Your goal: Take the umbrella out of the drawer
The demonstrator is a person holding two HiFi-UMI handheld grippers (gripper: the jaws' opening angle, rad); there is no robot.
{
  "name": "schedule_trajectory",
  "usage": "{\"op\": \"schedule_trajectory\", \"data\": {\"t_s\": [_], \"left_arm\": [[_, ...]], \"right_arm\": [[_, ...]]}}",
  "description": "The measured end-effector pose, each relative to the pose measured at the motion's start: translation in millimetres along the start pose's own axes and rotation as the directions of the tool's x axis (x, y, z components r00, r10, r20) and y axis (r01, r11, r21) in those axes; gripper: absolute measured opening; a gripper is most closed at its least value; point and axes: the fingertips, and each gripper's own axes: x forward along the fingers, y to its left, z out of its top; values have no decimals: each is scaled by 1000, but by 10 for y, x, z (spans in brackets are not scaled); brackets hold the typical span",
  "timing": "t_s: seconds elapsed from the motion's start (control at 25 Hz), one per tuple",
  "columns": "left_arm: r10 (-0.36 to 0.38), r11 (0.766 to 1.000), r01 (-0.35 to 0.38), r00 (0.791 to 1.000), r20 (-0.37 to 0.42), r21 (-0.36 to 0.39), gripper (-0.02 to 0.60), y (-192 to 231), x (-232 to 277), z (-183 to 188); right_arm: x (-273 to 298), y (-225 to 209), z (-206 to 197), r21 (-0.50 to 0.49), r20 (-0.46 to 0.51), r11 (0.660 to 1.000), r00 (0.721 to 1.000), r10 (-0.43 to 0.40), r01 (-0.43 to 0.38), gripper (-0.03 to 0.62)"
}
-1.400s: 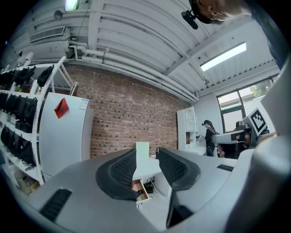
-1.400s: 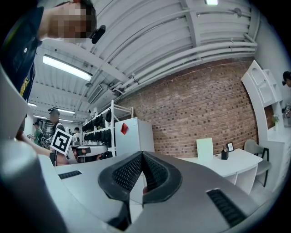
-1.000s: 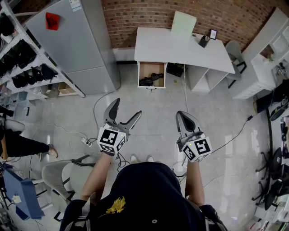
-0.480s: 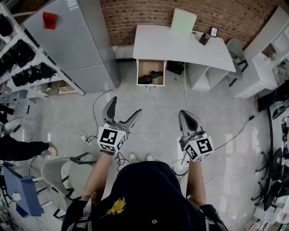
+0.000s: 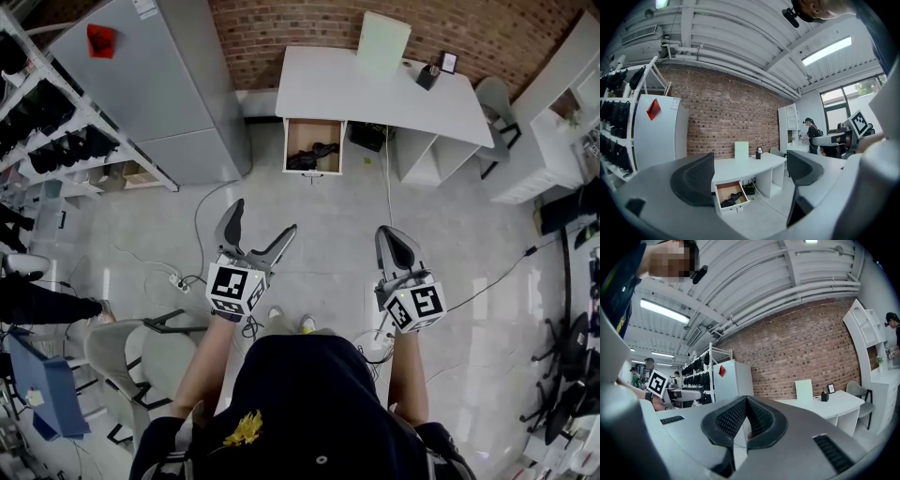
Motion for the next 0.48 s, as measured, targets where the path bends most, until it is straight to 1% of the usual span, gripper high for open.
{"op": "schedule_trajectory", "data": {"t_s": [0.16, 0.24, 0.48], "left_arm": [[7, 1000, -7, 1000, -8, -2, 472, -21, -25, -49], [16, 1000, -16, 1000, -8, -21, 471, 28, -36, -64], [47, 999, -48, 999, -9, -24, 472, 201, -23, -52]], "right_arm": [[-60, -21, -15, 19, 20, 1000, 1000, 4, -4, 23], [-75, -34, 3, 17, 31, 1000, 1000, 4, -4, 23], [11, -92, -45, 22, 25, 1000, 1000, -11, 11, 23]]}}
